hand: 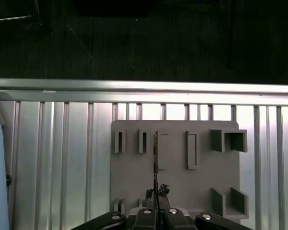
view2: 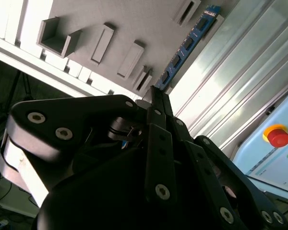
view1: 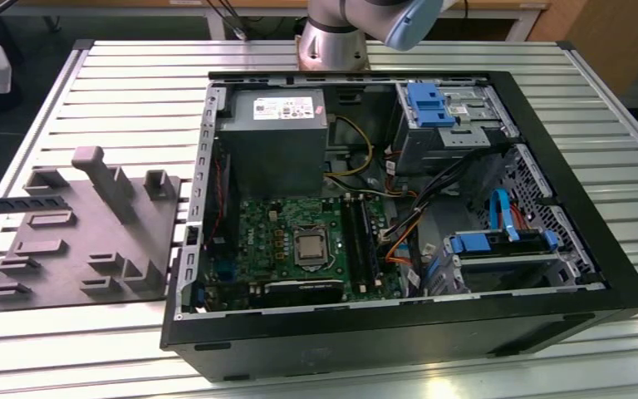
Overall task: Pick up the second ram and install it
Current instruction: 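Pick up the second ram and move it above second insertion slot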
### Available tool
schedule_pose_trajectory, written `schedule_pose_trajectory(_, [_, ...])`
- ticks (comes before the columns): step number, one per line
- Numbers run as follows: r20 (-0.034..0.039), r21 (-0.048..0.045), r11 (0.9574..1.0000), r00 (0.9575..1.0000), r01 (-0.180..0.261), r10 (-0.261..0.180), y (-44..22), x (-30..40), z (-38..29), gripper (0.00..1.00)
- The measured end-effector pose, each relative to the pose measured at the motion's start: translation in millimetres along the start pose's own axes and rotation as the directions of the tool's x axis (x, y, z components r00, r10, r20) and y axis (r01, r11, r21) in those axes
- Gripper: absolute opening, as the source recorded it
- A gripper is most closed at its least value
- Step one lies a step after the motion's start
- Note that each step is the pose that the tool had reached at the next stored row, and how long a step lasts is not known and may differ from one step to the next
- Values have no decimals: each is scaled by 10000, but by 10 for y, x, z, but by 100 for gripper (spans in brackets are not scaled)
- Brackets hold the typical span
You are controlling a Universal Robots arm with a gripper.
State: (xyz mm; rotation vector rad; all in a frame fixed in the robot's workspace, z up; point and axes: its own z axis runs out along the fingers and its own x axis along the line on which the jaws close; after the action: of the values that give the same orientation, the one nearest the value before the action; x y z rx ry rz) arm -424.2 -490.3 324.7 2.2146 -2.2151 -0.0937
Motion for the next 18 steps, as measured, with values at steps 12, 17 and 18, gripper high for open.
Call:
schedule_pose_trajectory(12, [0,0,10000,10000,0,0,3,-14,-57,12])
schedule_pose_trajectory(17, [0,1,10000,10000,0,0,4,-19,-78,12])
schedule_pose_trajectory(18, [1,1,10000,10000,0,0,5,-20,-82,12])
